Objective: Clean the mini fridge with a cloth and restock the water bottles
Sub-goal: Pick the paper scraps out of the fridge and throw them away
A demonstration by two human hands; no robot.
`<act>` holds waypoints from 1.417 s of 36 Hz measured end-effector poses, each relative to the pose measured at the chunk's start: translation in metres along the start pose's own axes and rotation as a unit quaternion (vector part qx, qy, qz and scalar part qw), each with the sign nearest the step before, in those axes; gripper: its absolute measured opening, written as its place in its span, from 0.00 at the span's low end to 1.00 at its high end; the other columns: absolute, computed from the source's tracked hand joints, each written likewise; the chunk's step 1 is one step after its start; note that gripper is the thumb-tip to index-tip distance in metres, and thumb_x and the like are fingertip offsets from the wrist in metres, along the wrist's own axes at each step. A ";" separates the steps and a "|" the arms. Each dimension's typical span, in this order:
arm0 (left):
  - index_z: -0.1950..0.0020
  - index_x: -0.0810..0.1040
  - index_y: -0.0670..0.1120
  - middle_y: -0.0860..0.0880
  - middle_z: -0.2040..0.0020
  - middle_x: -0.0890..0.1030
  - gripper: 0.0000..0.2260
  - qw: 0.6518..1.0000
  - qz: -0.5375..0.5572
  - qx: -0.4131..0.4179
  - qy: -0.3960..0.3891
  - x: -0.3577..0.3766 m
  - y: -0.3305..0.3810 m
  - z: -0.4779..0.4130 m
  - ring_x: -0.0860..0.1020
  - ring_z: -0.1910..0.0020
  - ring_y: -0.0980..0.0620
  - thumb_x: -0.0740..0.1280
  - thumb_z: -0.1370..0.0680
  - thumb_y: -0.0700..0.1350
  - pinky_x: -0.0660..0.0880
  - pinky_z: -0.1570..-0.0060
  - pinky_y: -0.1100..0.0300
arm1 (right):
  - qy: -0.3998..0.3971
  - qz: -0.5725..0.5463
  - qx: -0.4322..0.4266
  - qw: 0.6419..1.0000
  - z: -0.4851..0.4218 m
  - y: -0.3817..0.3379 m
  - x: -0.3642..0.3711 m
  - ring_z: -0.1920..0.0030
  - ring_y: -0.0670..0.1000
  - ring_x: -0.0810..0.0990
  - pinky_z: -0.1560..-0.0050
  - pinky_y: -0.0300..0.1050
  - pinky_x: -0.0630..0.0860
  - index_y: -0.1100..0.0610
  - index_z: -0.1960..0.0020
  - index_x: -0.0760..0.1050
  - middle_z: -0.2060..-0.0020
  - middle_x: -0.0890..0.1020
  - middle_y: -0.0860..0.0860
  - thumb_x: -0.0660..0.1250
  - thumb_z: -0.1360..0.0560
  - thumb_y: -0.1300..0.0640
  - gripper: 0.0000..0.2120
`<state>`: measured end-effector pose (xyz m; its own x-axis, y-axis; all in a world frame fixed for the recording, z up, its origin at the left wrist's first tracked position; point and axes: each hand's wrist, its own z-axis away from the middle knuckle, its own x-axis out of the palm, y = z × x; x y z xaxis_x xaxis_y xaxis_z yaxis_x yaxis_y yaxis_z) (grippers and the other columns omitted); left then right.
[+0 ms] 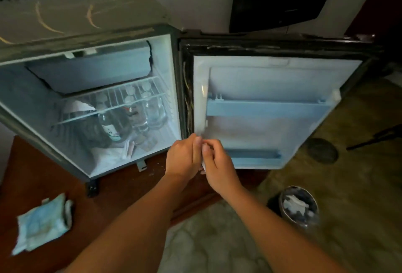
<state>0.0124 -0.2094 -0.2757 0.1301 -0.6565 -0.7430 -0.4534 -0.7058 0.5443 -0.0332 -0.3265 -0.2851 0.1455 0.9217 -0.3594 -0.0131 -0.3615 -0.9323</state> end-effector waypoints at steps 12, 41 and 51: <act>0.58 0.67 0.50 0.39 0.62 0.80 0.20 0.998 0.049 -0.033 -0.030 0.158 0.142 0.045 0.79 0.60 0.34 0.43 0.23 0.60 0.67 0.63 0.48 | 0.071 0.020 0.071 0.995 0.063 0.123 -0.148 0.48 0.49 0.81 0.46 0.53 0.78 0.48 0.41 0.72 0.47 0.82 0.48 0.56 0.15 0.49 0.08; 0.32 0.69 0.38 0.38 0.34 0.72 0.20 0.918 0.104 -0.237 -0.299 0.609 0.201 0.072 0.71 0.35 0.39 0.50 0.14 0.51 0.69 0.36 0.46 | 0.242 0.061 0.280 0.927 0.054 0.510 -0.326 0.61 0.43 0.78 0.67 0.25 0.66 0.57 0.38 0.73 0.57 0.83 0.51 0.60 0.16 0.52 0.11; 0.28 0.69 0.36 0.38 0.29 0.72 0.23 0.840 0.219 -0.405 -0.286 0.748 0.157 0.081 0.72 0.32 0.41 0.51 0.13 0.53 0.65 0.40 0.58 | 0.245 0.067 0.357 0.899 0.031 0.637 -0.327 0.46 0.54 0.80 0.54 0.39 0.69 0.58 0.33 0.70 0.44 0.81 0.55 0.63 0.17 0.57 0.14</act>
<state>-0.0327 -0.7900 -0.7778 -0.4439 -0.8282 -0.3421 0.4314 -0.5321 0.7285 -0.1198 -0.8542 -0.7623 0.5118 0.6404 -0.5727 -0.6692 -0.1208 -0.7332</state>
